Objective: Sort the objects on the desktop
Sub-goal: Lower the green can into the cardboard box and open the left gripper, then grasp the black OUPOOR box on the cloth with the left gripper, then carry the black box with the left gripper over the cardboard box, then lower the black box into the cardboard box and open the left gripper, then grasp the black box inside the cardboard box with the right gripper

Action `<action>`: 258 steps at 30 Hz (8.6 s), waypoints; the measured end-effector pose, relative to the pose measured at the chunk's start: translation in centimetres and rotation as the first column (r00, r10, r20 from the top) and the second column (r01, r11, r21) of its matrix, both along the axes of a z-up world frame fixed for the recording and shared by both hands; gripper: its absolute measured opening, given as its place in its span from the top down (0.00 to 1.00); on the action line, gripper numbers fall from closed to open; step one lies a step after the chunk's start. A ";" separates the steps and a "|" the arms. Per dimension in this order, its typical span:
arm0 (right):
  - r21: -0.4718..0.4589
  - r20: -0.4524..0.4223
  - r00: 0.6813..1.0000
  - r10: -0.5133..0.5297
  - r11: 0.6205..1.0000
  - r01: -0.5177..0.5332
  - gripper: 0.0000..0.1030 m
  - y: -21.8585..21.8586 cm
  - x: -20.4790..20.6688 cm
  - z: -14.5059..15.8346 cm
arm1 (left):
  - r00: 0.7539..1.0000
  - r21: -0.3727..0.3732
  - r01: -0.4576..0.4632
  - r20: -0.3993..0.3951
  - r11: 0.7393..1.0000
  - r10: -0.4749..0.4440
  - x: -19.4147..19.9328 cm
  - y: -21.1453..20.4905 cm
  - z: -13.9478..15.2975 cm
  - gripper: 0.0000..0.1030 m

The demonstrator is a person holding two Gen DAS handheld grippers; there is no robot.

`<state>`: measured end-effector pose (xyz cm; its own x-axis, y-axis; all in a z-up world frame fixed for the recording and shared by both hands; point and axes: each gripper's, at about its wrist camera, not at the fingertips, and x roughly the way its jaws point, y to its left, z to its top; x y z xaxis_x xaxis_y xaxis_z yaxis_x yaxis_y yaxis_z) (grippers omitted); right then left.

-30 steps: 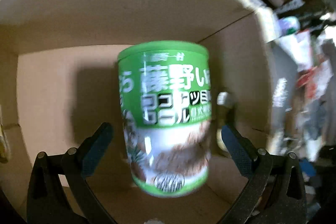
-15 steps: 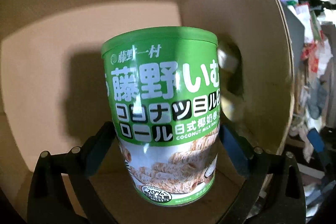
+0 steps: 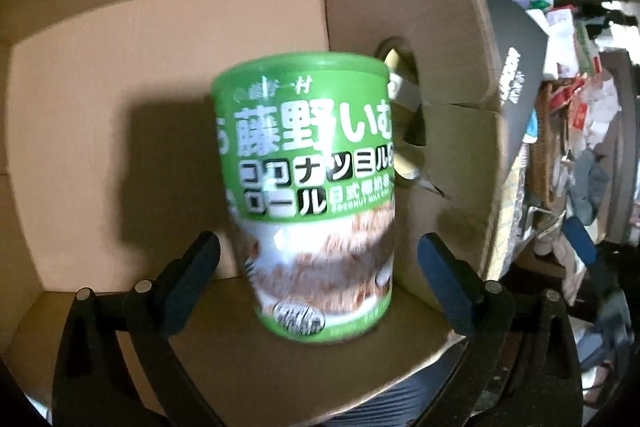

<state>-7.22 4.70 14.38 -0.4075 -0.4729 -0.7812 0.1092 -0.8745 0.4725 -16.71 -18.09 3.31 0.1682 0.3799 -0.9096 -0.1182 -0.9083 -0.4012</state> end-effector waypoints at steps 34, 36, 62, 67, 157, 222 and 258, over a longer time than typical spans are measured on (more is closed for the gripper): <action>0.008 0.027 0.984 -0.174 0.985 0.174 0.05 10.1 1.7 -2.7 | 0.913 0.006 0.120 -0.394 0.993 -0.108 -0.9 14.9 11.6 0.00; -0.003 0.033 0.985 -0.172 0.985 0.172 0.05 10.4 1.2 -3.7 | 0.910 0.001 0.135 -0.396 0.991 -0.124 -1.8 16.5 11.1 0.00; -0.131 0.026 0.993 -0.116 0.984 0.119 0.05 9.5 -4.9 -12.0 | 0.918 -0.153 0.264 -0.264 0.952 -0.297 -8.9 25.8 1.9 0.00; -0.138 0.029 0.993 -0.112 0.984 0.115 0.05 9.1 -5.7 -12.3 | 0.915 -0.195 0.283 -0.240 0.939 -0.325 -9.1 26.7 0.7 0.00; -0.002 -0.044 0.990 0.134 0.991 -0.134 0.16 -15.2 -5.2 -0.5 | 0.846 -0.421 0.188 -0.389 0.887 -0.364 -7.8 -3.3 0.2 0.15; 0.064 -0.075 0.986 0.150 0.987 -0.145 0.17 -16.8 -9.3 2.2 | 0.903 0.274 -0.318 -0.204 0.908 0.378 -4.6 -15.5 3.7 0.06; 0.222 -0.055 0.975 0.217 0.954 -0.200 0.43 -17.2 -12.7 -2.5 | 0.911 0.287 -0.411 0.092 0.866 0.402 -4.4 -12.1 -3.8 0.02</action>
